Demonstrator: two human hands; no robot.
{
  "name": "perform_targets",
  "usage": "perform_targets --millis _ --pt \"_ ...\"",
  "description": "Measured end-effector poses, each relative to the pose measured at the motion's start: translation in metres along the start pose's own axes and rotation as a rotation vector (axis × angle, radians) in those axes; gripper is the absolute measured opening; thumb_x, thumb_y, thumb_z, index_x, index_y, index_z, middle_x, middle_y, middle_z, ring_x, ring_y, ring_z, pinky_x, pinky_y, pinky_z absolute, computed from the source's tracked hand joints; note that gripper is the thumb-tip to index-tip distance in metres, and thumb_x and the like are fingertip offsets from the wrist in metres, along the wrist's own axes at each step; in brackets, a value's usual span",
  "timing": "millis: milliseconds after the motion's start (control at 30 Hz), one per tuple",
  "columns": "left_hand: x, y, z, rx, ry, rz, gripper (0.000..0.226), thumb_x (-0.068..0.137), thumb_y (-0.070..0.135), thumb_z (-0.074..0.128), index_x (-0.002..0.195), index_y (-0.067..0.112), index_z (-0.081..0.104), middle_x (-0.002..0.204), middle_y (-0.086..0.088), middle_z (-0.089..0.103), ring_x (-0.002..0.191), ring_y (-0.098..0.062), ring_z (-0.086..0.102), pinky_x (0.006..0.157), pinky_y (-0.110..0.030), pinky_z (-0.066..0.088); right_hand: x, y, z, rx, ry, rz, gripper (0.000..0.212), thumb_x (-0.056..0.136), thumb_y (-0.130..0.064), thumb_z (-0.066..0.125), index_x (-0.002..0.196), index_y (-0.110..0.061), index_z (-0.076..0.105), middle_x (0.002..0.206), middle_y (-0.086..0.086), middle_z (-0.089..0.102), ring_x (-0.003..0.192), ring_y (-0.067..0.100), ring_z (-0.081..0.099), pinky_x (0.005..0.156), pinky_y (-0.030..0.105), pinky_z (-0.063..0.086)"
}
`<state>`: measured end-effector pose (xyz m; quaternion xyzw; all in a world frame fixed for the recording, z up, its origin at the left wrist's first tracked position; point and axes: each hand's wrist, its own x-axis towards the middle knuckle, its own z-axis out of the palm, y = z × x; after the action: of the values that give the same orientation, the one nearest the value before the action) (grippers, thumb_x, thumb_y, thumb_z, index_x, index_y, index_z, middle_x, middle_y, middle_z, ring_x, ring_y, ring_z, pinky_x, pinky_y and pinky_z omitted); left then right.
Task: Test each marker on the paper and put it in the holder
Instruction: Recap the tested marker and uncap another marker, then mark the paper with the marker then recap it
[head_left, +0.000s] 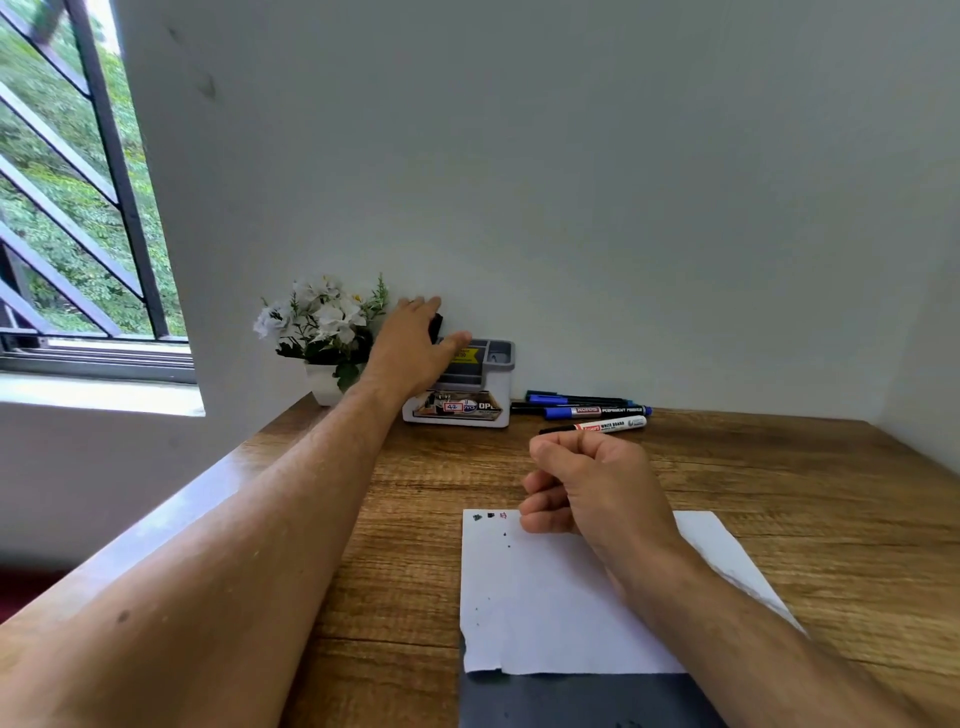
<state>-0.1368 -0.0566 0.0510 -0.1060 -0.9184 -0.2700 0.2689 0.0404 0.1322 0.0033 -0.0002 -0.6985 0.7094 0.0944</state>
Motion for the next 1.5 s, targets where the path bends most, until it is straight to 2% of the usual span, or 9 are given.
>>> perform_targets --millis 100,167,300,367,500,767,1133,1300,1500 --pt "-0.001 0.018 -0.004 -0.096 0.094 0.085 0.050 0.095 0.038 0.061 0.141 0.019 0.053 0.144 -0.004 0.055 0.137 -0.020 0.046 0.116 -0.037 0.033 -0.001 -0.001 0.000 -0.008 -0.002 0.005 0.009 0.095 -0.017 0.067 0.090 -0.012 0.073 0.069 0.011 0.074 0.052 0.021 0.069 0.050 0.031 0.057" --pt "-0.002 0.037 -0.006 -0.231 0.115 0.137 0.029 0.095 0.028 0.063 0.124 0.024 0.068 0.122 0.008 0.069 0.114 -0.007 0.062 0.104 -0.025 0.044 -0.002 -0.003 0.000 -0.030 -0.013 0.004 0.009 0.095 -0.016 0.067 0.089 -0.012 0.073 0.067 0.009 0.073 0.049 0.020 0.066 0.045 0.029 0.054" --pt "-0.008 0.071 0.004 -0.423 -0.185 0.186 0.015 0.095 0.017 0.064 0.104 0.023 0.074 0.092 0.012 0.073 0.077 -0.001 0.069 0.079 -0.021 0.057 -0.005 -0.005 0.001 -0.106 -0.039 -0.008 0.013 0.095 -0.012 0.064 0.086 -0.013 0.073 0.064 0.006 0.073 0.045 0.016 0.063 0.035 0.023 0.045" --pt "-0.013 0.079 0.019 -0.348 -0.335 0.223 0.016 0.094 0.016 0.065 0.106 0.021 0.074 0.093 0.010 0.073 0.079 -0.002 0.068 0.079 -0.022 0.054 -0.006 -0.006 0.001 -0.138 -0.033 -0.010 0.016 0.095 -0.011 0.062 0.085 -0.014 0.073 0.063 0.004 0.072 0.043 0.015 0.061 0.034 0.022 0.043" --pt "-0.023 0.080 0.043 -0.084 -0.461 0.276 0.024 0.095 0.016 0.062 0.116 0.021 0.072 0.118 0.004 0.071 0.103 -0.006 0.061 0.099 -0.027 0.045 -0.006 -0.007 0.002 -0.163 -0.025 -0.009 0.017 0.095 -0.012 0.062 0.082 -0.016 0.073 0.060 0.003 0.071 0.042 0.014 0.058 0.033 0.021 0.042" --pt "-0.023 0.090 0.060 0.001 -0.442 0.251 0.044 0.099 0.001 0.047 0.138 0.019 0.057 0.140 -0.006 0.058 0.126 -0.019 0.055 0.112 -0.037 0.040 -0.009 -0.007 0.004 -0.174 -0.023 -0.014 0.019 0.095 -0.013 0.062 0.081 -0.017 0.073 0.056 0.000 0.068 0.037 0.011 0.055 0.034 0.020 0.043" --pt "0.001 0.109 0.088 0.556 -0.390 0.343 0.020 0.096 0.016 0.060 0.114 0.008 0.063 0.113 -0.015 0.067 0.099 -0.029 0.065 0.085 -0.038 0.053 -0.008 -0.001 0.002 -0.278 0.027 -0.053 0.022 0.094 -0.015 0.061 0.075 -0.018 0.070 0.063 0.004 0.069 0.034 0.009 0.053 0.033 0.017 0.039" --pt "0.006 0.102 0.095 0.613 -0.389 0.341 0.018 0.096 0.018 0.058 0.111 0.009 0.064 0.111 -0.014 0.067 0.096 -0.029 0.065 0.076 -0.036 0.050 -0.004 0.004 0.000 -0.449 0.133 -0.160 0.022 0.086 -0.016 0.062 0.065 -0.019 0.069 0.062 0.001 0.069 0.059 0.013 0.068 0.051 0.024 0.051" --pt "0.002 0.102 0.104 0.616 -0.398 0.285 0.024 0.097 0.019 0.057 0.118 0.008 0.062 0.117 -0.014 0.065 0.103 -0.031 0.064 0.080 -0.040 0.052 -0.003 0.007 0.001 -0.473 0.136 -0.178 0.021 0.085 -0.018 0.063 0.065 -0.019 0.069 0.062 -0.001 0.069 0.062 0.011 0.069 0.051 0.022 0.051"
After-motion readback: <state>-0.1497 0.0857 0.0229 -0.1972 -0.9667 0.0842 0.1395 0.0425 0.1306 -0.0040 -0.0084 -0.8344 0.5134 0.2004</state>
